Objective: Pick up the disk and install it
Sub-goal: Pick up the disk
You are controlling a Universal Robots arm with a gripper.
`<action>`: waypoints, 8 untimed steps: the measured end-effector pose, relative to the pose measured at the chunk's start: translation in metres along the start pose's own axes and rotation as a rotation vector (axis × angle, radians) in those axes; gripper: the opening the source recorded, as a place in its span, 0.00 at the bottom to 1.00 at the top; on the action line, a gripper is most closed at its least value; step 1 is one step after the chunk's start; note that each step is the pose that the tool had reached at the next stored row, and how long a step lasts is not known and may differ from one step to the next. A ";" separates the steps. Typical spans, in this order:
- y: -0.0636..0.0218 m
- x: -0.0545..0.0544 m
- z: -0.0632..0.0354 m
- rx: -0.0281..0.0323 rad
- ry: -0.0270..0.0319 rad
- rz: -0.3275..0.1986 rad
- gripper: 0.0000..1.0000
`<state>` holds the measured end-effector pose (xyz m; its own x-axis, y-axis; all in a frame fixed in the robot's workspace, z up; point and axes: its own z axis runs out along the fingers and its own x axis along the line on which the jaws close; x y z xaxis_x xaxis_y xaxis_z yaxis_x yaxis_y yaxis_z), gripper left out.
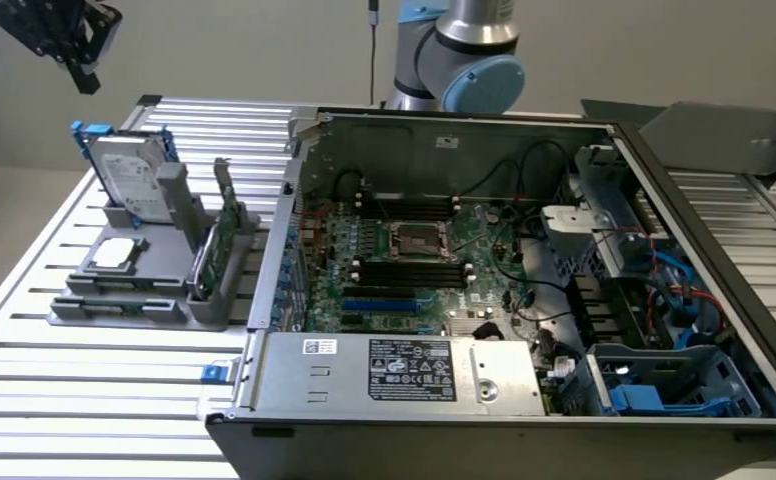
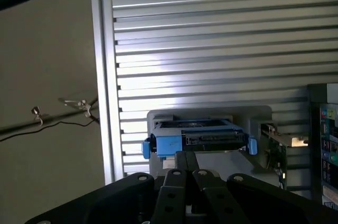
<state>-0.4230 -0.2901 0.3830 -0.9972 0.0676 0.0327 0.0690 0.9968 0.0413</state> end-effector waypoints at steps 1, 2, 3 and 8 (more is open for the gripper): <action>0.0000 0.000 0.0001 0.0004 0.0004 -0.015 0.11; 0.0000 0.000 0.0002 0.0010 0.0012 -0.034 0.11; 0.0000 0.000 0.0002 0.0016 0.0019 -0.052 0.11; 0.0000 0.000 0.0010 0.0046 0.0058 -0.142 0.11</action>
<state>-0.4230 -0.2901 0.3819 -0.9967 -0.0744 0.0326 -0.0731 0.9965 0.0414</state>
